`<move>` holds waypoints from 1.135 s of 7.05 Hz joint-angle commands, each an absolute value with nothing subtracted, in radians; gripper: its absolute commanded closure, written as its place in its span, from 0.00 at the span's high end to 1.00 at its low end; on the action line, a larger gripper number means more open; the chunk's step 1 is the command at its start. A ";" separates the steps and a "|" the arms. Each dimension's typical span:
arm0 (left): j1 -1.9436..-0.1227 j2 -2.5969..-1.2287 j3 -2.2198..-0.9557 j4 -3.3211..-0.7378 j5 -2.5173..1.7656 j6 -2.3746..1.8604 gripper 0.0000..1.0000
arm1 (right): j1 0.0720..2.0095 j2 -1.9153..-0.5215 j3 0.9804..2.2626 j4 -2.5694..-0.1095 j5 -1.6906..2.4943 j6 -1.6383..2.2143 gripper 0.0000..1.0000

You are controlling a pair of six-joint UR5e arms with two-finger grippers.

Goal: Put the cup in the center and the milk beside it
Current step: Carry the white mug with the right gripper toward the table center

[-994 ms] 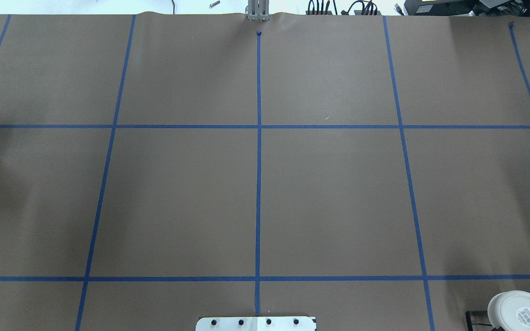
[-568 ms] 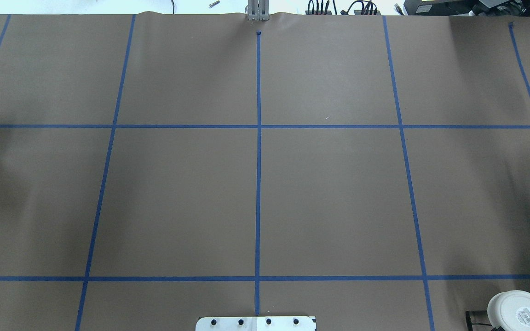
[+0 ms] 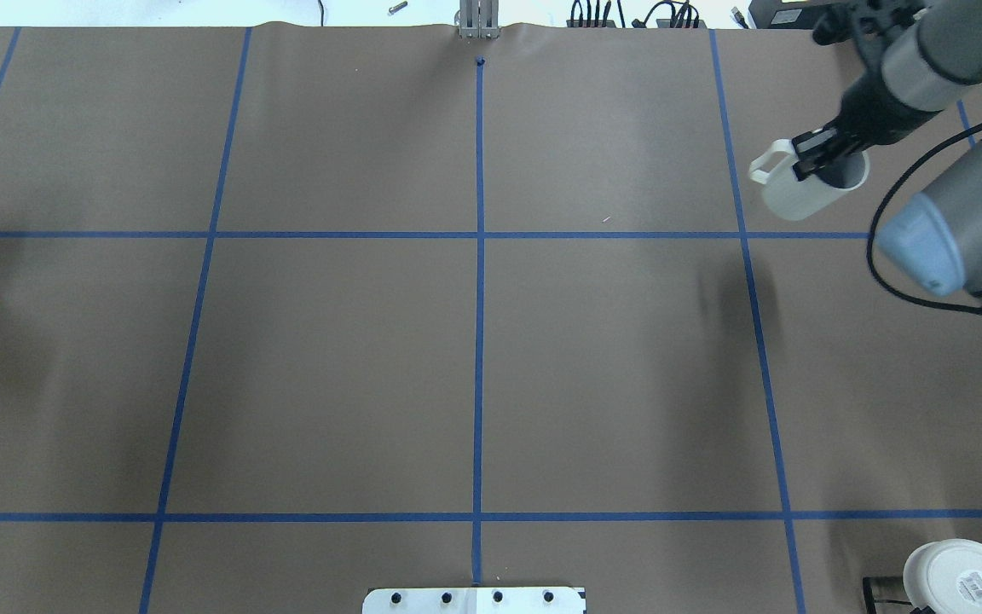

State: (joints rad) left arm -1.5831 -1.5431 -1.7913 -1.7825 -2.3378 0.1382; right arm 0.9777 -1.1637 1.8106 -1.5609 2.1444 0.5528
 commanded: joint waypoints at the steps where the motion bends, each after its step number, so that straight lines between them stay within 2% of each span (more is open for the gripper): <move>1: -1.583 -1.543 -1.789 -1.781 -2.338 0.138 0.99 | 0.713 -1.048 1.824 -1.565 1.949 0.971 0.00; 4: -1.583 -1.522 -1.782 -1.782 -2.338 0.140 0.99 | 0.452 -0.814 1.796 -1.782 1.760 1.387 0.00; 7: -1.583 -1.517 -1.781 -1.782 -2.338 0.140 0.99 | 0.404 -0.661 1.578 -1.778 1.729 1.468 0.00; 8: -1.583 -1.517 -1.779 -1.782 -2.338 0.141 0.99 | 0.397 -0.649 1.572 -1.778 1.729 1.468 0.00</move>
State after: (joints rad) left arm -1.5831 -1.5180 -1.7809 -1.7825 -2.3378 0.1399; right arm 0.4075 -0.6790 1.6080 -1.7783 1.7313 1.4620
